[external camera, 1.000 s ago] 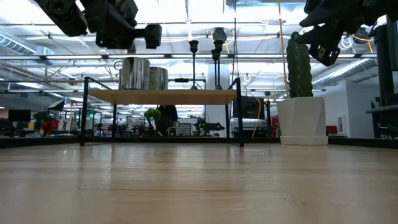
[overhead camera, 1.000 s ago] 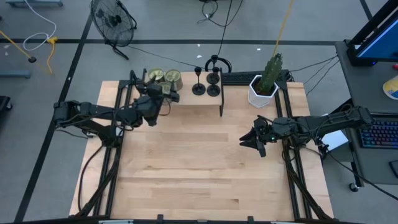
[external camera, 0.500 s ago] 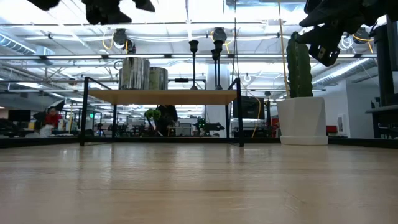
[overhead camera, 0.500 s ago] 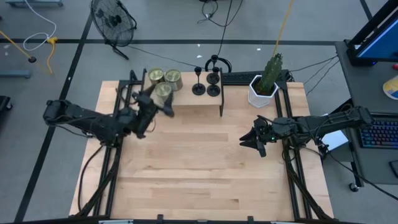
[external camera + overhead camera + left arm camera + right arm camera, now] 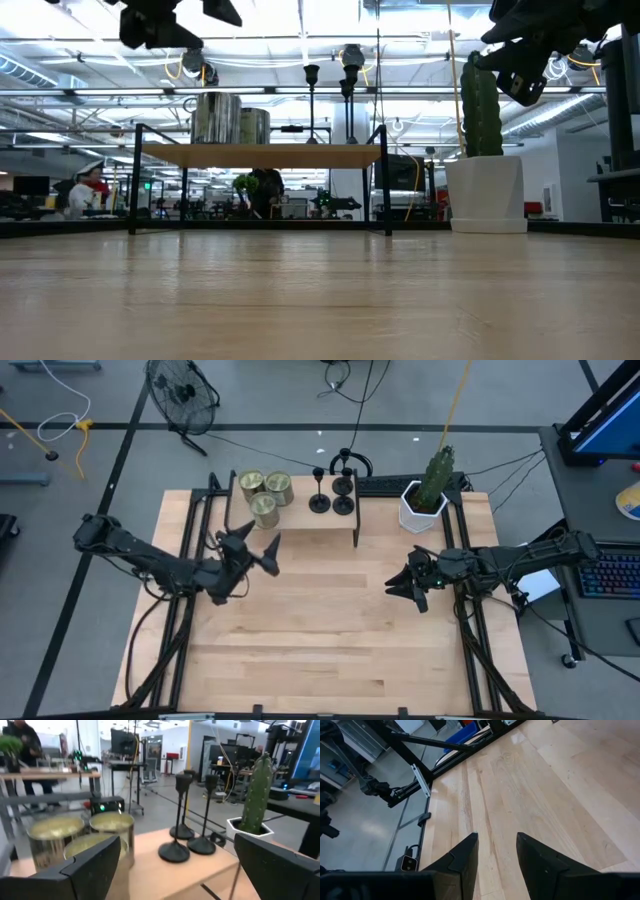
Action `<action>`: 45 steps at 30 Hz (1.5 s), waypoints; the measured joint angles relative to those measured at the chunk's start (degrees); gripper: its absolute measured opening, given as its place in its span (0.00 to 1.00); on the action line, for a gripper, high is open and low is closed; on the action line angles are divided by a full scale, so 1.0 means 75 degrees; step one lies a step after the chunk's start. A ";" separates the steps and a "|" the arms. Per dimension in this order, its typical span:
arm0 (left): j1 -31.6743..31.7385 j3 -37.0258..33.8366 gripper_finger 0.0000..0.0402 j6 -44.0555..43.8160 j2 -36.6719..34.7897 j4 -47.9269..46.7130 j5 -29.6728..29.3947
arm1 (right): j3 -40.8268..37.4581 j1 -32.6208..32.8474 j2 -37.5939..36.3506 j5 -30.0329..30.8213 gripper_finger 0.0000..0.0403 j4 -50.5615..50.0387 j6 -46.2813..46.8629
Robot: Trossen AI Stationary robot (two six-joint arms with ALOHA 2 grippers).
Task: Pick & Place candle stick holders
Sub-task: Put the scented candle on the shelf
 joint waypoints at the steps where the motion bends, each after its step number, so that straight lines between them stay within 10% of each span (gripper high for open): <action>1: -0.0031 0.0000 0.97 -0.0344 0.0000 -0.0244 -0.0012 | 0.0000 0.0000 0.0000 0.0003 0.31 0.0000 0.0030; 19: 0.0685 0.0000 0.37 -0.3478 0.0270 -0.3420 -0.0094 | 0.0000 0.0000 0.0000 0.0003 0.31 0.0001 0.0051; 45: 0.1888 0.0000 0.32 -0.4133 0.0842 -0.4273 0.0515 | 0.0000 0.0000 0.0000 0.0005 0.31 0.0002 0.0056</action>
